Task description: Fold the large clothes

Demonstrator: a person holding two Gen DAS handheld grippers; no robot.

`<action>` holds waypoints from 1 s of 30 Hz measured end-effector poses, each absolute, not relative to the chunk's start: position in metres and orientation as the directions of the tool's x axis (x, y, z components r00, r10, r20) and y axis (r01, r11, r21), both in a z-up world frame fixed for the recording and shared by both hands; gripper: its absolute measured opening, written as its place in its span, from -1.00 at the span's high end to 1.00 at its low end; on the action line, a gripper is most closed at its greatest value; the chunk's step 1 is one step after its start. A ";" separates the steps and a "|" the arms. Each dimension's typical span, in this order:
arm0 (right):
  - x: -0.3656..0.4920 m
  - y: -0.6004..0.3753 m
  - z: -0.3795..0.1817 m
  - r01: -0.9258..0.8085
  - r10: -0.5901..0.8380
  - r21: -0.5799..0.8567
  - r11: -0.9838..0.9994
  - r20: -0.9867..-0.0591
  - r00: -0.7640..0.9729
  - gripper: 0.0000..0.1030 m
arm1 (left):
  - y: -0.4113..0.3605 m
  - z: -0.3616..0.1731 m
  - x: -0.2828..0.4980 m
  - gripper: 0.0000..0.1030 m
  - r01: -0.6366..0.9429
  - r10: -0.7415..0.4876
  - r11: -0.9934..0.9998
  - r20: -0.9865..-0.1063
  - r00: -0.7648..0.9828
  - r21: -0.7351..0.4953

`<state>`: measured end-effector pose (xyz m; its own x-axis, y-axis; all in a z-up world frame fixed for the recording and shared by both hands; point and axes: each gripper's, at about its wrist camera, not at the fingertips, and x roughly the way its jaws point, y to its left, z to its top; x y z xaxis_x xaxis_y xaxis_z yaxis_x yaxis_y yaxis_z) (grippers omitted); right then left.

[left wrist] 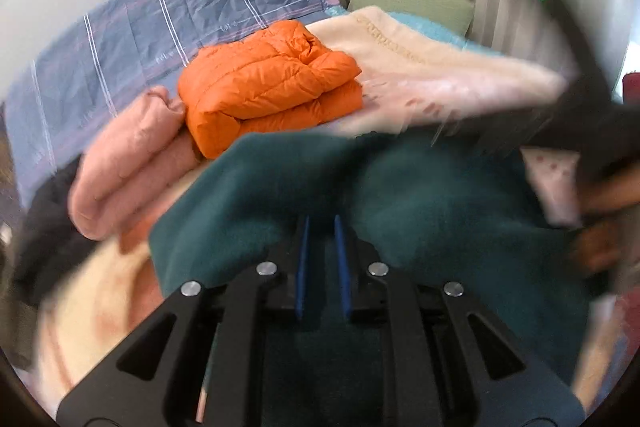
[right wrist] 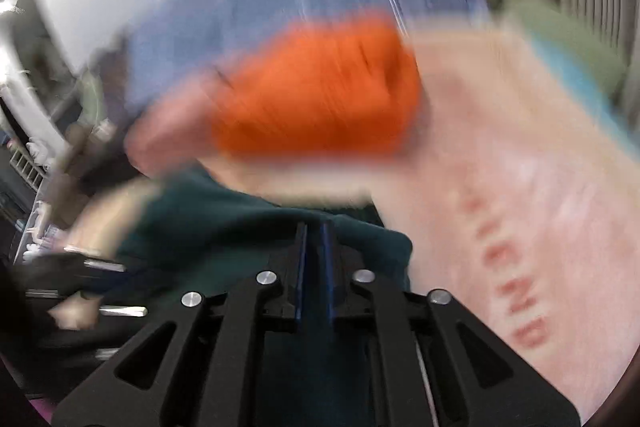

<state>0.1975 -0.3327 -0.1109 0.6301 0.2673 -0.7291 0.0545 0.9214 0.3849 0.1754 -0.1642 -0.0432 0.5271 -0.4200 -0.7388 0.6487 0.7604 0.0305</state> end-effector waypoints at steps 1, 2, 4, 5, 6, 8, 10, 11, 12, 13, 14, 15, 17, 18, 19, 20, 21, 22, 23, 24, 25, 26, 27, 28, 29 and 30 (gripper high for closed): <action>0.193 -0.339 -0.111 0.071 0.282 0.426 0.902 -0.706 0.650 0.97 | -0.163 -0.044 0.179 0.74 0.648 -0.437 0.761 -0.741 0.510 -0.003; 0.191 -0.336 -0.106 0.069 0.257 0.395 0.916 -0.709 0.657 0.97 | -0.161 -0.043 0.182 0.74 0.653 -0.457 0.757 -0.738 0.496 -0.030; 0.189 -0.317 -0.100 0.060 0.160 0.265 0.962 -0.730 0.664 0.97 | -0.160 -0.042 0.181 0.74 0.662 -0.467 0.748 -0.736 0.490 -0.034; 0.191 -0.313 -0.098 0.061 0.135 0.233 0.971 -0.736 0.663 0.96 | -0.161 -0.040 0.181 0.74 0.662 -0.465 0.749 -0.739 0.487 -0.035; 0.192 -0.310 -0.096 0.061 0.115 0.206 0.977 -0.740 0.662 0.96 | -0.160 -0.038 0.182 0.74 0.659 -0.468 0.751 -0.741 0.481 -0.047; 0.193 -0.311 -0.096 0.061 0.116 0.209 0.976 -0.738 0.665 0.96 | -0.156 -0.025 0.191 0.73 0.641 -0.503 0.757 -0.741 0.445 -0.129; 0.191 -0.319 -0.100 0.058 0.142 0.242 0.968 -0.730 0.669 0.96 | -0.153 -0.013 0.200 0.73 0.617 -0.504 0.774 -0.730 0.462 -0.144; 0.191 -0.322 -0.102 0.057 0.159 0.264 0.963 -0.726 0.669 0.96 | -0.153 -0.008 0.205 0.73 0.604 -0.480 0.790 -0.721 0.499 -0.108; 0.191 -0.325 -0.102 0.057 0.168 0.275 0.960 -0.723 0.670 0.96 | -0.154 -0.005 0.211 0.69 0.592 -0.459 0.802 -0.716 0.526 -0.078; 0.188 -0.326 -0.102 0.056 0.168 0.276 0.960 -0.722 0.671 0.96 | -0.155 -0.009 0.222 0.64 0.577 -0.433 0.814 -0.727 0.533 -0.062; 0.186 -0.324 -0.101 0.056 0.166 0.273 0.960 -0.722 0.672 0.96 | -0.156 -0.022 0.236 0.51 0.558 -0.391 0.829 -0.761 0.518 -0.046; 0.187 -0.325 -0.102 0.061 0.167 0.278 0.959 -0.723 0.671 0.96 | -0.157 -0.045 0.249 0.27 0.548 -0.348 0.836 -0.799 0.490 -0.027; 0.190 -0.328 -0.106 0.076 0.207 0.340 0.937 -0.718 0.665 0.96 | -0.147 -0.077 0.269 0.16 0.517 -0.349 0.851 -0.836 0.423 -0.093; 0.190 -0.328 -0.105 0.074 0.209 0.341 0.937 -0.719 0.662 0.96 | -0.139 -0.080 0.274 0.15 0.496 -0.384 0.854 -0.834 0.396 -0.158; 0.191 -0.327 -0.104 0.070 0.210 0.337 0.939 -0.721 0.661 0.96 | -0.134 -0.080 0.276 0.14 0.491 -0.404 0.851 -0.830 0.385 -0.186; 0.190 -0.324 -0.104 0.066 0.200 0.322 0.944 -0.722 0.662 0.96 | -0.136 -0.078 0.270 0.13 0.502 -0.383 0.852 -0.827 0.411 -0.145; 0.189 -0.323 -0.103 0.063 0.191 0.309 0.949 -0.722 0.665 0.96 | -0.139 -0.076 0.264 0.13 0.507 -0.360 0.856 -0.820 0.444 -0.101; 0.188 -0.322 -0.102 0.062 0.186 0.303 0.951 -0.720 0.669 0.96 | -0.141 -0.074 0.261 0.13 0.508 -0.350 0.857 -0.815 0.462 -0.080; 0.187 -0.322 -0.102 0.060 0.185 0.302 0.951 -0.716 0.673 0.96 | -0.142 -0.072 0.258 0.12 0.509 -0.343 0.858 -0.809 0.477 -0.064; 0.186 -0.322 -0.101 0.059 0.184 0.301 0.952 -0.714 0.675 0.96 | -0.142 -0.070 0.255 0.11 0.510 -0.341 0.858 -0.805 0.486 -0.055; 0.185 -0.322 -0.101 0.057 0.182 0.297 0.953 -0.712 0.678 0.96 | -0.141 -0.064 0.252 0.11 0.514 -0.343 0.857 -0.795 0.500 -0.046; 0.184 -0.322 -0.100 0.053 0.178 0.290 0.956 -0.710 0.681 0.96 | -0.141 -0.058 0.250 0.11 0.519 -0.345 0.854 -0.785 0.514 -0.035; 0.182 -0.322 -0.099 0.051 0.173 0.284 0.957 -0.706 0.686 0.96 | -0.141 -0.050 0.244 0.11 0.522 -0.342 0.853 -0.777 0.529 -0.020; 0.181 -0.323 -0.099 0.055 0.171 0.286 0.957 -0.705 0.688 0.96 | -0.142 -0.039 0.238 0.15 0.521 -0.340 0.854 -0.773 0.535 -0.015; 0.181 -0.324 -0.100 0.057 0.174 0.293 0.955 -0.704 0.688 0.96 | -0.144 -0.029 0.232 0.21 0.531 -0.359 0.847 -0.772 0.524 -0.033; 0.182 -0.326 -0.100 0.057 0.185 0.305 0.951 -0.703 0.686 0.96 | -0.146 -0.021 0.227 0.20 0.553 -0.394 0.831 -0.765 0.510 -0.059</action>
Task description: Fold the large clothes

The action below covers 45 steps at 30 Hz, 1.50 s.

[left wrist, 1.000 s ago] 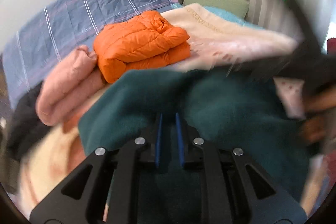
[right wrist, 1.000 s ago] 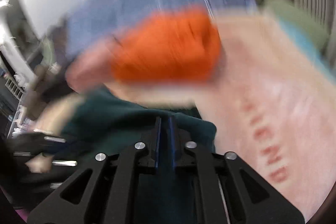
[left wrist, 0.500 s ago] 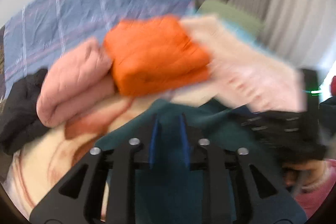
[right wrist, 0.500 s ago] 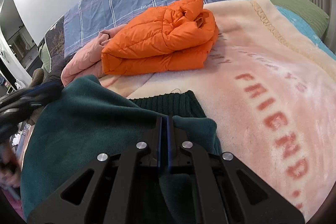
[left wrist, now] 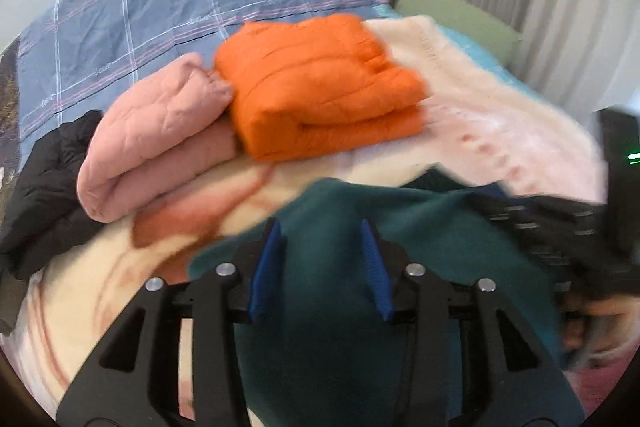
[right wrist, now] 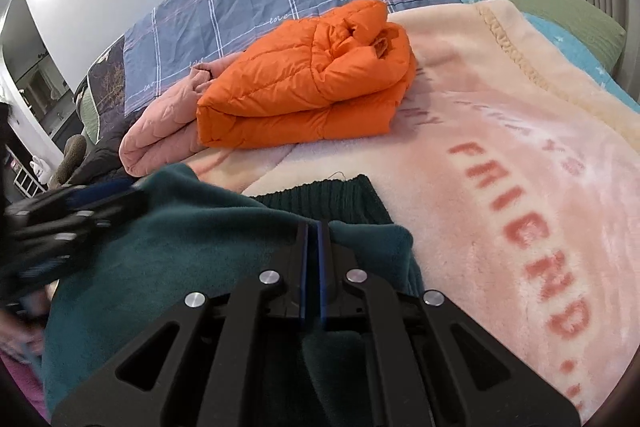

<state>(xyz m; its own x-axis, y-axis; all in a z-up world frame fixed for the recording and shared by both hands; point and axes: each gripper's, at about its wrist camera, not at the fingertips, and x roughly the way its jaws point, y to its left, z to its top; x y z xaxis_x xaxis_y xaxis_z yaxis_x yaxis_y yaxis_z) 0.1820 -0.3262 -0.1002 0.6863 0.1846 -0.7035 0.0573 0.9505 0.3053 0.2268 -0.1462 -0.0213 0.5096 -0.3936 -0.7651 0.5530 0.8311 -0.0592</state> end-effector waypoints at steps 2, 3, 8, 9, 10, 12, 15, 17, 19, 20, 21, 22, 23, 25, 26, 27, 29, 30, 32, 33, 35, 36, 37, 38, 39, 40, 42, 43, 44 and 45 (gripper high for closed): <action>0.182 -0.326 -0.100 0.058 0.186 0.308 0.950 -0.704 0.685 0.96 | -0.154 -0.002 0.205 0.17 0.629 -0.468 0.775 -0.724 0.507 -0.061; 0.182 -0.327 -0.100 0.057 0.185 0.306 0.950 -0.704 0.686 0.96 | -0.163 -0.001 0.192 0.08 0.655 -0.449 0.755 -0.727 0.520 0.002; 0.185 -0.323 -0.100 0.067 0.172 0.294 0.954 -0.713 0.679 0.96 | -0.176 -0.051 0.189 -0.01 0.647 -0.368 0.755 -0.749 0.551 0.105; 0.185 -0.321 -0.098 0.068 0.160 0.279 0.958 -0.717 0.679 0.95 | -0.175 -0.051 0.191 -0.01 0.651 -0.371 0.753 -0.755 0.541 0.097; 0.183 -0.319 -0.095 0.068 0.146 0.261 0.963 -0.715 0.683 0.94 | -0.175 -0.051 0.191 -0.01 0.654 -0.370 0.750 -0.756 0.540 0.101; 0.171 -0.318 -0.084 0.073 0.133 0.258 0.964 -0.697 0.705 0.87 | -0.176 -0.050 0.189 -0.01 0.653 -0.360 0.748 -0.755 0.549 0.119; 0.128 -0.326 -0.059 0.076 0.145 0.315 0.946 -0.622 0.770 0.68 | -0.173 -0.050 0.184 -0.01 0.642 -0.350 0.754 -0.741 0.573 0.140; 0.087 -0.326 -0.044 0.010 0.210 0.365 0.931 -0.558 0.803 0.67 | -0.171 -0.049 0.184 -0.01 0.636 -0.352 0.760 -0.738 0.576 0.134; 0.054 -0.318 -0.039 -0.069 0.267 0.370 0.927 -0.519 0.812 0.67 | -0.174 -0.049 0.183 -0.01 0.638 -0.347 0.756 -0.739 0.578 0.144; 0.039 -0.313 -0.042 -0.099 0.290 0.366 0.925 -0.514 0.808 0.65 | -0.175 -0.048 0.181 0.00 0.639 -0.344 0.754 -0.738 0.580 0.151; 0.030 -0.310 -0.052 -0.094 0.295 0.372 0.923 -0.532 0.794 0.61 | -0.176 -0.048 0.181 0.00 0.640 -0.342 0.753 -0.738 0.582 0.155; 0.029 -0.309 -0.068 -0.063 0.295 0.388 0.920 -0.576 0.762 0.55 | -0.176 -0.048 0.181 0.00 0.640 -0.343 0.753 -0.737 0.582 0.154; 0.031 -0.309 -0.098 -0.022 0.311 0.422 0.907 -0.631 0.711 0.58 | -0.175 -0.048 0.181 0.00 0.640 -0.348 0.754 -0.736 0.580 0.149; 0.024 -0.312 -0.120 -0.027 0.321 0.455 0.890 -0.585 0.745 0.62 | -0.178 -0.048 0.176 -0.01 0.652 -0.355 0.742 -0.731 0.583 0.159; 0.024 -0.312 -0.117 -0.017 0.312 0.451 0.892 -0.590 0.745 0.63 | -0.182 -0.048 0.172 -0.01 0.646 -0.341 0.741 -0.724 0.599 0.185; 0.025 -0.311 -0.114 0.003 0.300 0.451 0.893 -0.599 0.743 0.63 | -0.186 -0.047 0.168 0.00 0.638 -0.325 0.740 -0.718 0.616 0.212; 0.027 -0.304 -0.108 0.020 0.258 0.403 0.915 -0.622 0.739 0.63 | -0.187 -0.047 0.168 -0.01 0.631 -0.312 0.741 -0.715 0.625 0.229; 0.025 -0.299 -0.102 0.027 0.232 0.373 0.927 -0.631 0.740 0.63 | -0.186 -0.047 0.168 -0.01 0.631 -0.315 0.743 -0.716 0.624 0.223; 0.012 -0.288 -0.084 0.039 0.186 0.319 0.947 -0.643 0.743 0.58 | -0.183 -0.046 0.168 0.00 0.624 -0.314 0.749 -0.711 0.630 0.222; 0.002 -0.285 -0.076 0.010 0.194 0.308 0.951 -0.623 0.758 0.57 | -0.181 -0.046 0.167 0.00 0.619 -0.315 0.754 -0.706 0.634 0.219; -0.007 -0.277 -0.079 -0.021 0.187 0.258 0.966 -0.639 0.746 0.41 | -0.177 -0.046 0.168 0.00 0.617 -0.323 0.760 -0.704 0.632 0.205; -0.003 -0.278 -0.094 -0.020 0.195 0.259 0.966 -0.671 0.716 0.41 | -0.176 -0.046 0.169 0.00 0.618 -0.324 0.760 -0.705 0.631 0.203; 0.003 -0.282 -0.114 -0.034 0.240 0.299 0.954 -0.689 0.684 0.42 | -0.176 -0.046 0.169 0.00 0.621 -0.325 0.757 -0.707 0.628 0.203; 0.006 -0.291 -0.130 -0.042 0.289 0.363 0.931 -0.661 0.693 0.43 | -0.180 -0.047 0.166 -0.01 0.626 -0.323 0.750 -0.707 0.629 0.214; 0.005 -0.298 -0.132 -0.030 0.315 0.413 0.910 -0.645 0.696 0.44 | -0.185 -0.047 0.162 -0.01 0.617 -0.303 0.746 -0.697 0.650 0.250; 0.005 -0.303 -0.129 -0.010 0.326 0.444 0.896 -0.642 0.694 0.45 | -0.187 -0.047 0.160 0.00 0.608 -0.289 0.745 -0.690 0.664 0.274; 0.006 -0.301 -0.124 -0.004 0.309 0.421 0.907 -0.660 0.685 0.45 | -0.189 -0.046 0.156 0.01 0.600 -0.274 0.742 -0.681 0.679 0.300; 0.007 -0.297 -0.123 -0.013 0.294 0.392 0.920 -0.667 0.684 0.45 | -0.187 -0.046 0.157 0.01 0.602 -0.277 0.743 -0.684 0.675 0.293; 0.006 -0.294 -0.122 -0.018 0.276 0.363 0.932 -0.674 0.685 0.45 | -0.186 -0.045 0.157 0.01 0.604 -0.281 0.743 -0.685 0.672 0.287; 0.007 -0.291 -0.121 -0.017 0.270 0.355 0.935 -0.677 0.685 0.45 | -0.186 -0.044 0.157 0.01 0.606 -0.285 0.742 -0.684 0.671 0.286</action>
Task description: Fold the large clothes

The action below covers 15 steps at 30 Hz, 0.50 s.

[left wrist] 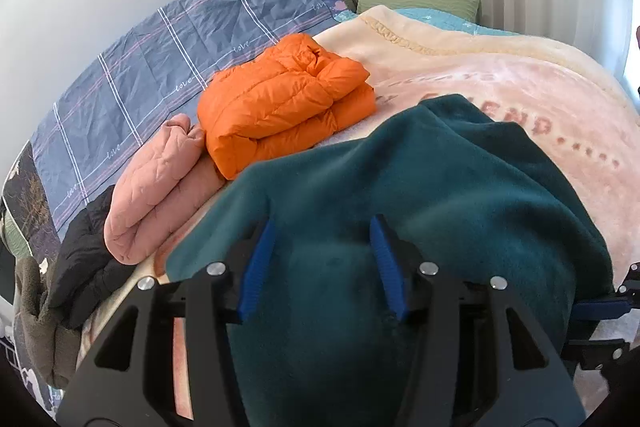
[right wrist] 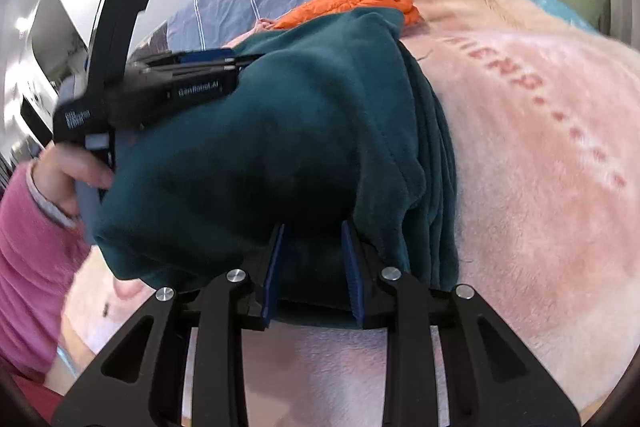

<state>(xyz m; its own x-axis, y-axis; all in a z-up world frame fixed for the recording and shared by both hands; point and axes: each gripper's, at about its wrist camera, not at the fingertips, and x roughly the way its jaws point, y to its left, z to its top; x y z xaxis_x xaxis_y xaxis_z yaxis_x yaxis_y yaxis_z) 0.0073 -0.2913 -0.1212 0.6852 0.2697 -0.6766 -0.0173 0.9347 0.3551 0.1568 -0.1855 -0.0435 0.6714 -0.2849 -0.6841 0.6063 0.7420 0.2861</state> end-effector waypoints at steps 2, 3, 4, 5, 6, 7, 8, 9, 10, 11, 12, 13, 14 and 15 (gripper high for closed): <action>0.007 -0.293 -0.123 -0.014 0.275 0.368 0.930 -0.670 0.690 0.45 | -0.185 -0.038 0.155 0.01 0.608 -0.285 0.741 -0.686 0.669 0.285; 0.007 -0.293 -0.125 -0.013 0.280 0.377 0.926 -0.665 0.692 0.45 | -0.185 -0.033 0.154 0.02 0.605 -0.282 0.747 -0.692 0.665 0.276; 0.007 -0.295 -0.126 -0.014 0.287 0.385 0.923 -0.661 0.693 0.45 | -0.186 -0.028 0.153 0.02 0.600 -0.278 0.754 -0.699 0.659 0.266; 0.005 -0.295 -0.126 -0.016 0.290 0.388 0.921 -0.659 0.694 0.45 | -0.188 -0.023 0.151 0.06 0.598 -0.278 0.759 -0.700 0.657 0.260; 0.006 -0.296 -0.127 -0.020 0.294 0.392 0.920 -0.655 0.696 0.45 | -0.188 -0.018 0.149 0.07 0.598 -0.286 0.760 -0.696 0.658 0.253; 0.005 -0.297 -0.126 -0.022 0.296 0.394 0.919 -0.653 0.697 0.45 | -0.189 -0.011 0.144 0.07 0.614 -0.317 0.755 -0.690 0.650 0.232; 0.008 -0.297 -0.127 -0.024 0.299 0.396 0.918 -0.649 0.699 0.45 | -0.191 -0.006 0.138 0.05 0.638 -0.355 0.742 -0.685 0.636 0.208; 0.007 -0.297 -0.127 -0.025 0.300 0.398 0.917 -0.647 0.701 0.45 | -0.193 -0.004 0.135 0.00 0.651 -0.371 0.732 -0.683 0.629 0.202; 0.007 -0.297 -0.126 -0.025 0.301 0.401 0.916 -0.644 0.703 0.44 | -0.199 -0.008 0.131 -0.02 0.671 -0.376 0.710 -0.690 0.619 0.215; 0.008 -0.297 -0.127 -0.023 0.300 0.401 0.916 -0.644 0.704 0.44 | -0.205 -0.016 0.130 -0.03 0.672 -0.352 0.699 -0.701 0.620 0.244; 0.007 -0.297 -0.127 -0.022 0.299 0.401 0.916 -0.644 0.704 0.44 | -0.210 -0.027 0.130 -0.03 0.663 -0.321 0.692 -0.700 0.637 0.286; 0.007 -0.296 -0.127 -0.023 0.301 0.402 0.915 -0.644 0.704 0.44 | -0.211 -0.032 0.129 -0.03 0.658 -0.312 0.692 -0.698 0.645 0.298; 0.006 -0.296 -0.127 -0.026 0.301 0.400 0.916 -0.642 0.705 0.44 | -0.210 -0.034 0.130 -0.02 0.655 -0.313 0.696 -0.697 0.645 0.294; 0.004 -0.296 -0.127 -0.029 0.303 0.400 0.916 -0.641 0.705 0.44 | -0.208 -0.033 0.131 -0.02 0.657 -0.322 0.702 -0.699 0.638 0.276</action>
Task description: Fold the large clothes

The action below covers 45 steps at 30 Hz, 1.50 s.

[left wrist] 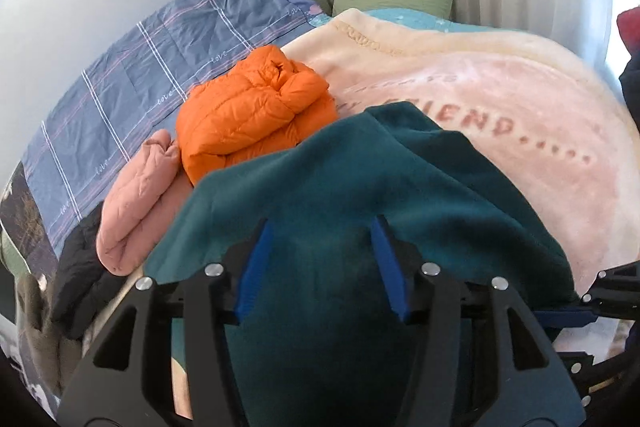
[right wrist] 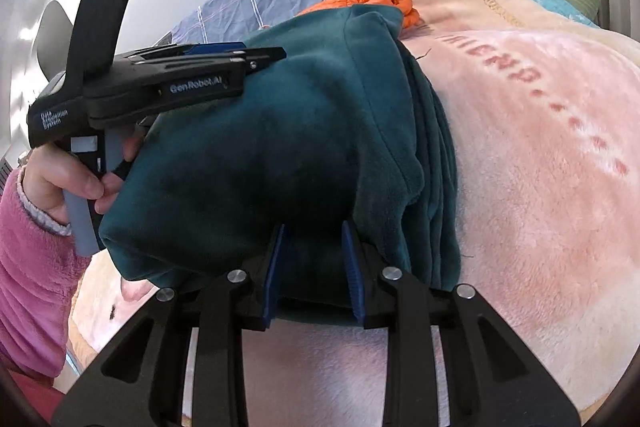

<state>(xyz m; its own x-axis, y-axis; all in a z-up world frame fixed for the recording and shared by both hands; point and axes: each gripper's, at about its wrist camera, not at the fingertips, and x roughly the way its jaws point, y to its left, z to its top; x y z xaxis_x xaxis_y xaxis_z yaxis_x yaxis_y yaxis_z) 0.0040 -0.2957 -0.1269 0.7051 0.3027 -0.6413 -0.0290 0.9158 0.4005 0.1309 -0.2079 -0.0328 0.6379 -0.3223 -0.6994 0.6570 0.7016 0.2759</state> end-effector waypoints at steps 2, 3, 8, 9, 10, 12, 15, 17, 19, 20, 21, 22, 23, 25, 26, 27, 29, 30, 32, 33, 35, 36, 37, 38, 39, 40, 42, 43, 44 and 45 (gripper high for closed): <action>0.004 -0.297 -0.127 -0.033 0.310 0.407 0.913 -0.639 0.704 0.43 | -0.207 -0.034 0.128 -0.02 0.650 -0.318 0.702 -0.688 0.652 0.292; 0.001 -0.297 -0.127 -0.033 0.312 0.410 0.912 -0.637 0.705 0.43 | -0.207 -0.035 0.126 -0.02 0.645 -0.311 0.698 -0.680 0.664 0.310; -0.006 -0.300 -0.127 -0.031 0.320 0.426 0.904 -0.626 0.711 0.42 | -0.219 -0.041 0.108 0.05 0.592 -0.255 0.655 -0.601 0.758 0.469; -0.007 -0.301 -0.127 -0.032 0.324 0.432 0.901 -0.624 0.711 0.42 | -0.220 -0.042 0.108 0.06 0.590 -0.253 0.653 -0.598 0.761 0.475; -0.008 -0.302 -0.127 -0.035 0.333 0.442 0.896 -0.620 0.711 0.39 | -0.220 -0.041 0.109 0.06 0.591 -0.253 0.653 -0.599 0.760 0.474; -0.011 -0.303 -0.127 -0.043 0.351 0.461 0.887 -0.610 0.711 0.35 | -0.221 -0.041 0.108 0.06 0.596 -0.258 0.657 -0.605 0.753 0.461; -0.016 -0.302 -0.127 -0.047 0.362 0.474 0.879 -0.600 0.713 0.28 | -0.221 -0.042 0.109 0.07 0.598 -0.260 0.657 -0.607 0.751 0.459; -0.020 -0.301 -0.124 -0.050 0.365 0.478 0.877 -0.594 0.717 0.16 | -0.220 -0.041 0.110 0.07 0.598 -0.260 0.658 -0.607 0.751 0.458; -0.024 -0.300 -0.121 -0.048 0.363 0.481 0.876 -0.589 0.722 0.05 | -0.220 -0.041 0.109 0.07 0.598 -0.260 0.659 -0.608 0.750 0.456; -0.030 -0.301 -0.117 -0.041 0.356 0.484 0.874 -0.582 0.731 -0.01 | -0.220 -0.041 0.109 0.07 0.598 -0.260 0.660 -0.608 0.750 0.456; -0.034 -0.304 -0.113 -0.035 0.351 0.490 0.871 -0.571 0.742 -0.07 | -0.220 -0.041 0.109 0.08 0.597 -0.260 0.659 -0.607 0.751 0.457; -0.038 -0.307 -0.109 -0.025 0.345 0.500 0.866 -0.559 0.754 -0.14 | -0.220 -0.041 0.109 0.08 0.599 -0.261 0.661 -0.609 0.749 0.453; -0.043 -0.313 -0.106 -0.019 0.350 0.526 0.850 -0.539 0.766 -0.15 | -0.220 -0.041 0.110 0.08 0.600 -0.263 0.662 -0.611 0.747 0.449; -0.050 -0.325 -0.104 -0.007 0.381 0.594 0.805 -0.508 0.772 -0.25 | -0.219 -0.041 0.111 0.09 0.603 -0.266 0.664 -0.614 0.743 0.442; -0.053 -0.333 -0.107 0.002 0.415 0.648 0.762 -0.490 0.766 -0.35 | -0.219 -0.041 0.111 0.09 0.604 -0.267 0.664 -0.615 0.742 0.441; -0.054 -0.337 -0.110 0.009 0.436 0.679 0.734 -0.481 0.761 -0.41 | -0.219 -0.041 0.112 0.09 0.604 -0.267 0.664 -0.615 0.742 0.441; -0.056 -0.344 -0.121 0.052 0.479 0.749 0.660 -0.473 0.739 -0.64 | -0.219 -0.041 0.112 0.10 0.603 -0.267 0.664 -0.614 0.743 0.441; -0.055 -0.345 -0.128 0.092 0.483 0.761 0.642 -0.495 0.722 -0.68 | -0.219 -0.041 0.112 0.10 0.603 -0.268 0.665 -0.614 0.743 0.440; -0.053 -0.348 -0.142 0.195 0.470 0.756 0.625 -0.564 0.679 -0.70 | -0.219 -0.041 0.112 0.10 0.605 -0.269 0.666 -0.616 0.740 0.436; -0.052 -0.349 -0.151 0.220 0.493 0.779 0.587 -0.560 0.666 -0.70 | -0.218 -0.041 0.112 0.10 0.605 -0.270 0.666 -0.616 0.740 0.436; -0.047 -0.351 -0.159 0.237 0.526 0.824 0.515 -0.522 0.672 -0.82 | -0.219 -0.041 0.111 0.10 0.605 -0.271 0.666 -0.615 0.741 0.436; -0.045 -0.352 -0.159 0.243 0.522 0.835 0.494 -0.509 0.684 -0.88 | -0.218 -0.041 0.112 0.10 0.605 -0.270 0.667 -0.615 0.741 0.436; -0.041 -0.353 -0.159 0.240 0.526 0.849 0.470 -0.488 0.697 -0.97 | -0.218 -0.041 0.112 0.10 0.605 -0.270 0.667 -0.615 0.741 0.435; -0.033 -0.353 -0.159 0.226 0.538 0.867 0.443 -0.459 0.706 -0.97 | -0.218 -0.041 0.111 0.10 0.606 -0.272 0.668 -0.615 0.740 0.432; -0.025 -0.351 -0.161 0.232 0.547 0.871 0.433 -0.458 0.701 -0.97 | -0.218 -0.041 0.112 0.10 0.607 -0.275 0.670 -0.617 0.737 0.427; -0.018 -0.349 -0.163 0.251 0.544 0.864 0.436 -0.475 0.692 -0.97 | -0.218 -0.040 0.112 0.10 0.608 -0.277 0.671 -0.618 0.736 0.424; 0.002 -0.340 -0.164 0.271 0.533 0.829 0.489 -0.530 0.660 -0.97 | -0.217 -0.039 0.115 0.10 0.616 -0.289 0.678 -0.626 0.725 0.400; 0.007 -0.343 -0.162 0.279 0.523 0.815 0.508 -0.549 0.652 -0.97 | -0.216 -0.038 0.116 0.10 0.620 -0.295 0.682 -0.630 0.719 0.389; 0.013 -0.338 -0.159 0.280 0.512 0.794 0.539 -0.573 0.639 -0.97 | -0.215 -0.037 0.117 0.09 0.624 -0.301 0.686 -0.635 0.712 0.374; 0.015 -0.338 -0.156 0.277 0.504 0.785 0.555 -0.582 0.639 -0.96 | -0.213 -0.036 0.118 0.09 0.626 -0.306 0.689 -0.637 0.708 0.364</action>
